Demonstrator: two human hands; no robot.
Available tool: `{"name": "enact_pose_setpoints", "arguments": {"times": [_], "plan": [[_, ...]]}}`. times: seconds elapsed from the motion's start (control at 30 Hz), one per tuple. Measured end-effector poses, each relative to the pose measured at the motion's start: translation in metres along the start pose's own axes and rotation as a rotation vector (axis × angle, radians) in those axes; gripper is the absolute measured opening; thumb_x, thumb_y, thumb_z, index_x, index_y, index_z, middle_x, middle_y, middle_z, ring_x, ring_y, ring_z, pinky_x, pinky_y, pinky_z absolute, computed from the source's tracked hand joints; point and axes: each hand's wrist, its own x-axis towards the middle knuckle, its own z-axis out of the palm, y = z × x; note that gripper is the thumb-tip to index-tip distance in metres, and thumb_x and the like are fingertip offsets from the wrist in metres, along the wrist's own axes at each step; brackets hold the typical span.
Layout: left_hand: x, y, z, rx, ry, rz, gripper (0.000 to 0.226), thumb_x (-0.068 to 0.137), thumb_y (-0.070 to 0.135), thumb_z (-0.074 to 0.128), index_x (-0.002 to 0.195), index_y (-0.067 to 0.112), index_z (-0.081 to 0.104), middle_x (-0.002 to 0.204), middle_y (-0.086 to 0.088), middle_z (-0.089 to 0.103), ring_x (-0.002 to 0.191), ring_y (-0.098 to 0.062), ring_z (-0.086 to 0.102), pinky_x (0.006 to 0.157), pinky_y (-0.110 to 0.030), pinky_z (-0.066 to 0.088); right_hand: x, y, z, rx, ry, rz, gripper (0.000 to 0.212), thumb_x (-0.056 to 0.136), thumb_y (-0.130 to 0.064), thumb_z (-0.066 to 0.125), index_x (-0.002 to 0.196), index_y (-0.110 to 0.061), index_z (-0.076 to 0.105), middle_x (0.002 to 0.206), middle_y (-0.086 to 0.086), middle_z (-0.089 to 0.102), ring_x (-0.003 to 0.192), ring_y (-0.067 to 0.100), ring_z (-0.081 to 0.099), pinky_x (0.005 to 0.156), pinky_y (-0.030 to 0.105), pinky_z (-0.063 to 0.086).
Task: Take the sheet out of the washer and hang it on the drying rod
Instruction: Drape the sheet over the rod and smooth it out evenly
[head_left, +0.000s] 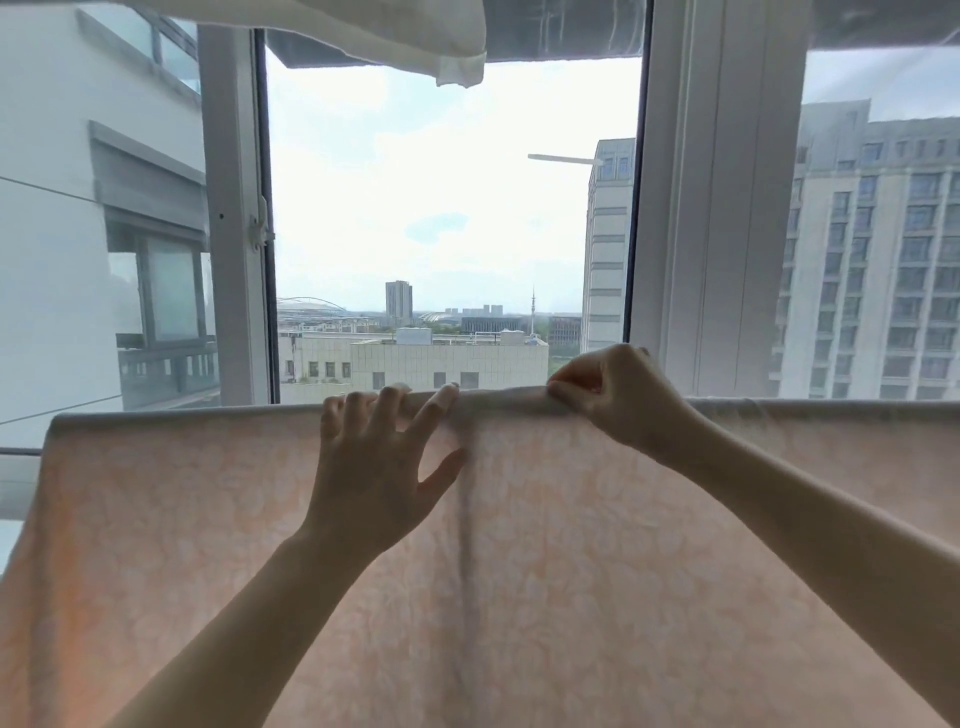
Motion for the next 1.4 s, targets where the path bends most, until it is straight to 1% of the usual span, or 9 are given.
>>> {"name": "enact_pose_setpoints", "arguments": {"times": [0.13, 0.3, 0.43, 0.53, 0.83, 1.0, 1.13, 1.2, 1.4], "plan": [[-0.003, 0.003, -0.005, 0.033, 0.000, 0.048, 0.062, 0.093, 0.060, 0.034, 0.144, 0.027, 0.041, 0.120, -0.012, 0.057, 0.100, -0.031, 0.055, 0.089, -0.051, 0.042, -0.020, 0.004, 0.005, -0.142, 0.254, -0.028, 0.015, 0.090, -0.025, 0.066, 0.095, -0.016, 0.077, 0.068, -0.009, 0.071, 0.049, -0.004, 0.054, 0.053, 0.017, 0.047], [0.001, 0.029, -0.009, -0.040, -0.031, -0.057, 0.054, 0.095, 0.051, 0.039, 0.139, 0.020, 0.045, 0.135, -0.012, 0.052, 0.120, -0.037, 0.051, 0.102, -0.061, 0.037, -0.017, 0.008, -0.007, -0.019, 0.137, 0.054, 0.015, 0.088, -0.022, 0.069, 0.099, -0.014, 0.076, 0.084, -0.010, 0.073, 0.067, -0.004, 0.063, 0.068, 0.006, 0.043], [0.000, 0.053, -0.006, -0.132, 0.036, -0.024, 0.047, 0.097, 0.039, 0.044, 0.134, 0.011, 0.050, 0.140, -0.009, 0.052, 0.137, -0.033, 0.039, 0.116, -0.057, 0.022, -0.015, 0.009, -0.011, -0.032, 0.068, 0.074, 0.016, 0.088, -0.020, 0.070, 0.100, -0.012, 0.075, 0.091, -0.003, 0.075, 0.077, 0.005, 0.068, 0.080, 0.016, 0.051], [0.005, 0.066, -0.007, -0.181, 0.063, -0.004, 0.043, 0.096, 0.034, 0.046, 0.130, 0.008, 0.056, 0.134, -0.009, 0.058, 0.133, -0.029, 0.045, 0.117, -0.048, 0.025, -0.019, 0.007, -0.008, -0.076, 0.100, 0.065, 0.015, 0.089, -0.020, 0.068, 0.100, -0.013, 0.075, 0.089, -0.003, 0.075, 0.074, 0.006, 0.068, 0.079, 0.019, 0.051], [0.019, 0.105, 0.003, -0.231, 0.165, 0.001, 0.038, 0.090, 0.030, 0.061, 0.119, 0.005, 0.063, 0.117, -0.011, 0.066, 0.114, -0.028, 0.060, 0.112, -0.047, 0.035, -0.029, 0.003, -0.004, -0.078, 0.118, 0.030, 0.013, 0.093, -0.016, 0.062, 0.097, -0.014, 0.074, 0.075, -0.006, 0.072, 0.058, 0.000, 0.061, 0.060, 0.014, 0.051], [0.015, 0.103, 0.011, -0.235, 0.216, 0.010, 0.039, 0.090, 0.029, 0.060, 0.121, 0.005, 0.061, 0.120, -0.012, 0.064, 0.117, -0.030, 0.058, 0.112, -0.049, 0.036, -0.005, 0.001, -0.031, 0.048, -0.107, 0.273, 0.029, 0.096, -0.020, 0.059, 0.068, -0.020, 0.066, 0.051, -0.014, 0.059, 0.044, 0.003, 0.052, 0.046, 0.011, 0.038], [0.016, 0.098, 0.016, -0.248, 0.236, 0.004, 0.039, 0.089, 0.028, 0.062, 0.121, 0.005, 0.060, 0.119, -0.013, 0.063, 0.116, -0.030, 0.056, 0.110, -0.050, 0.037, 0.022, -0.004, -0.042, 0.013, -0.493, 0.536, 0.031, 0.093, -0.039, 0.060, 0.071, -0.022, 0.073, 0.066, -0.005, 0.069, 0.063, 0.011, 0.065, 0.058, 0.023, 0.049], [0.016, 0.096, 0.019, -0.250, 0.250, -0.002, 0.037, 0.089, 0.027, 0.063, 0.119, 0.005, 0.061, 0.117, -0.013, 0.063, 0.114, -0.031, 0.057, 0.110, -0.050, 0.037, 0.031, -0.008, -0.040, -0.010, -0.556, 0.605, 0.027, 0.092, -0.041, 0.061, 0.077, -0.023, 0.074, 0.076, -0.003, 0.072, 0.069, 0.013, 0.069, 0.057, 0.022, 0.052], [0.018, 0.090, 0.028, -0.229, 0.255, 0.033, 0.040, 0.090, 0.030, 0.061, 0.125, 0.010, 0.058, 0.119, -0.015, 0.060, 0.113, -0.033, 0.055, 0.108, -0.051, 0.037, 0.027, -0.004, -0.019, 0.048, -0.281, 0.557, 0.024, 0.093, -0.027, 0.063, 0.080, -0.008, 0.072, 0.071, 0.005, 0.064, 0.063, 0.014, 0.059, 0.055, 0.022, 0.048]]}}
